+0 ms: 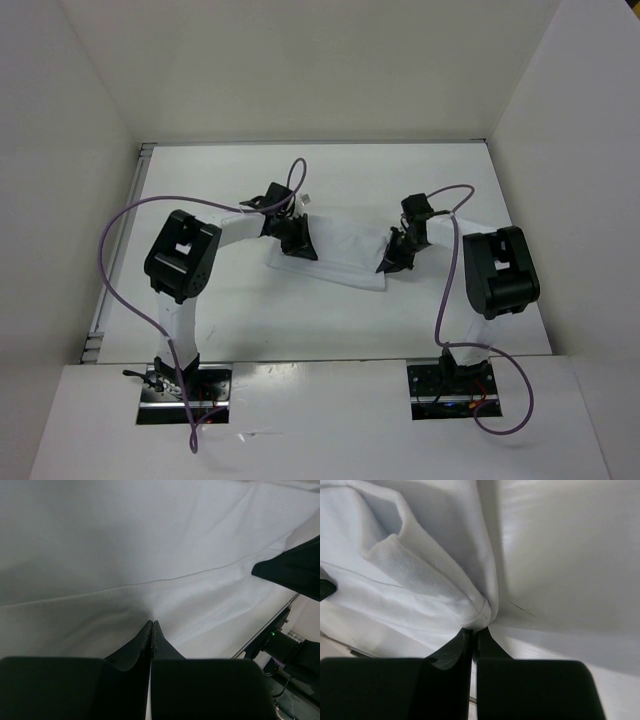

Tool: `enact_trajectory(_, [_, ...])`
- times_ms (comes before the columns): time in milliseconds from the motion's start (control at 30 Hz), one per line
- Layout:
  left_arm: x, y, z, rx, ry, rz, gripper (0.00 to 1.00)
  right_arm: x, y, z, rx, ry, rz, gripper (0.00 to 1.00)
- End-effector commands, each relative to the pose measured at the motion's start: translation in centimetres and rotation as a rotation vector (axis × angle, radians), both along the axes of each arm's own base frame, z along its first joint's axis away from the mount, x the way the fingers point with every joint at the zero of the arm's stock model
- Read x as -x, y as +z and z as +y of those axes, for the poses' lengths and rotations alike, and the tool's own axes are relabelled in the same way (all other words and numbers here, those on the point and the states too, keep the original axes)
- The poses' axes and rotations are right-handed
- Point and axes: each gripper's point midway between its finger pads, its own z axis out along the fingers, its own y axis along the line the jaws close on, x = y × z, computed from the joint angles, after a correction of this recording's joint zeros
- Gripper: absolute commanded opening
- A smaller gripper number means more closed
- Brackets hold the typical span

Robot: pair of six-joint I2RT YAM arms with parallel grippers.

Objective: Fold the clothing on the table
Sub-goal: Fold the skirt

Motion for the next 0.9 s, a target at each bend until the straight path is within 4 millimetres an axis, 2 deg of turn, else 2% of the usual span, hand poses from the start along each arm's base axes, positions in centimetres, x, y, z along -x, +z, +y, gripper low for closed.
enact_trajectory(0, [-0.1, 2.4, -0.6, 0.025, -0.004, -0.066, 0.00, 1.8, -0.4, -1.7, 0.097, 0.006, 0.034, 0.00])
enact_trajectory(67, [0.2, 1.4, -0.8, 0.005, -0.009, -0.044, 0.00, 1.7, -0.2, -1.7, 0.095, 0.006, 0.025, 0.00])
enact_trajectory(200, [1.3, 1.6, -2.6, 0.029, -0.062, -0.037, 0.00, 1.4, 0.1, -1.5, 0.084, 0.008, 0.018, 0.00])
enact_trajectory(300, [2.3, 3.0, -3.6, 0.046, -0.075, -0.046, 0.00, 1.4, 0.1, -1.5, 0.083, -0.001, 0.021, 0.00])
enact_trajectory(333, [2.1, 4.0, -3.5, 0.051, -0.069, -0.073, 0.00, 1.2, 0.1, -1.4, 0.081, -0.001, 0.012, 0.00])
enact_trajectory(533, [3.5, 6.0, -3.6, 0.070, -0.063, -0.091, 0.00, 1.5, -0.4, -1.1, 0.076, 0.011, 0.033, 0.00])
enact_trajectory(733, [4.4, 5.6, -3.7, 0.049, -0.070, -0.084, 0.00, 1.4, -0.3, -0.9, 0.066, 0.013, 0.025, 0.00])
enact_trajectory(867, [5.1, 3.5, -3.8, 0.021, -0.081, -0.038, 0.00, 1.4, -0.3, -0.9, 0.066, 0.013, 0.025, 0.00])
